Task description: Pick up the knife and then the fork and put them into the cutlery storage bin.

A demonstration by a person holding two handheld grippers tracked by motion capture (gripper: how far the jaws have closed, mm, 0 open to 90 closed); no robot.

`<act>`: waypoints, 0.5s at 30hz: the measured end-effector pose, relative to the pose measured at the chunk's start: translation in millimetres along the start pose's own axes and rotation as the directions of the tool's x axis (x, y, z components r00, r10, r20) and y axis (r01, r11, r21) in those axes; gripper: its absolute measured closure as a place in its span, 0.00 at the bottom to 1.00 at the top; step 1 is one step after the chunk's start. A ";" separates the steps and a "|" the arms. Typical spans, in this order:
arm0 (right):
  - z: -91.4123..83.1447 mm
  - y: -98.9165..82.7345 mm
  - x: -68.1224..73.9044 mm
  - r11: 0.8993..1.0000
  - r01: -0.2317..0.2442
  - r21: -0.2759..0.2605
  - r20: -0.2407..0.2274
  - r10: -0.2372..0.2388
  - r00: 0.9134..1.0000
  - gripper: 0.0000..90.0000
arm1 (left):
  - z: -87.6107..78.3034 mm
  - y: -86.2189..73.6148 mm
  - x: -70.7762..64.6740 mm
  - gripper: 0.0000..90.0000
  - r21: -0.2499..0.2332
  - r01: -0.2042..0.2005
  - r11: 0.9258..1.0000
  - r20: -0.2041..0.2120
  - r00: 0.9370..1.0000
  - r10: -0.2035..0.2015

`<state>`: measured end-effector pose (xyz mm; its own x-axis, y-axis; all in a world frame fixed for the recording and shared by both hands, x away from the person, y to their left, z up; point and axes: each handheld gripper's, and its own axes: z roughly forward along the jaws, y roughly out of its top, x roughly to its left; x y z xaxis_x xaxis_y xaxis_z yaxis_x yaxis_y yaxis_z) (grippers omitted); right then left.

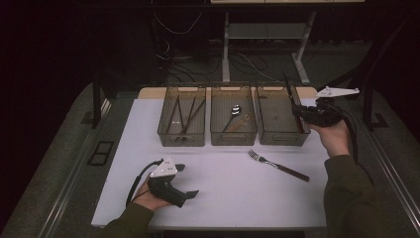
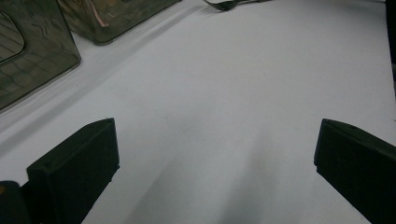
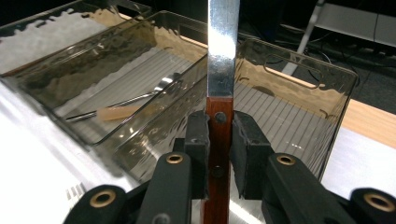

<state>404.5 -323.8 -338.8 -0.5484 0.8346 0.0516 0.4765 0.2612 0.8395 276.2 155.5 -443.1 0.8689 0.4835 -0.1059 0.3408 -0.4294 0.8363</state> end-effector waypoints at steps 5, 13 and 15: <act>13.5 8.3 -3.7 1.000 -0.009 0.021 0.022 0.008 1.000 0.86 | -0.1 0.1 -0.3 0.00 -0.001 0.001 1.000 0.002 1.000 -0.001; 35.6 4.5 -10.8 0.995 -0.025 0.095 0.055 0.020 0.998 0.86 | 0.0 0.2 -0.6 0.00 -0.003 0.002 1.000 0.006 1.000 -0.002; 40.7 1.8 -12.4 0.993 -0.022 0.119 0.064 0.015 0.998 0.86 | -0.2 0.3 -0.7 0.00 -0.002 0.001 1.000 0.006 1.000 -0.001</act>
<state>440.2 -313.9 -359.9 -0.4960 0.8678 0.0288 0.5670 0.2986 0.7677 275.7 155.2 -442.7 0.8707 0.4794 -0.1098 0.3408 -0.4273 0.8374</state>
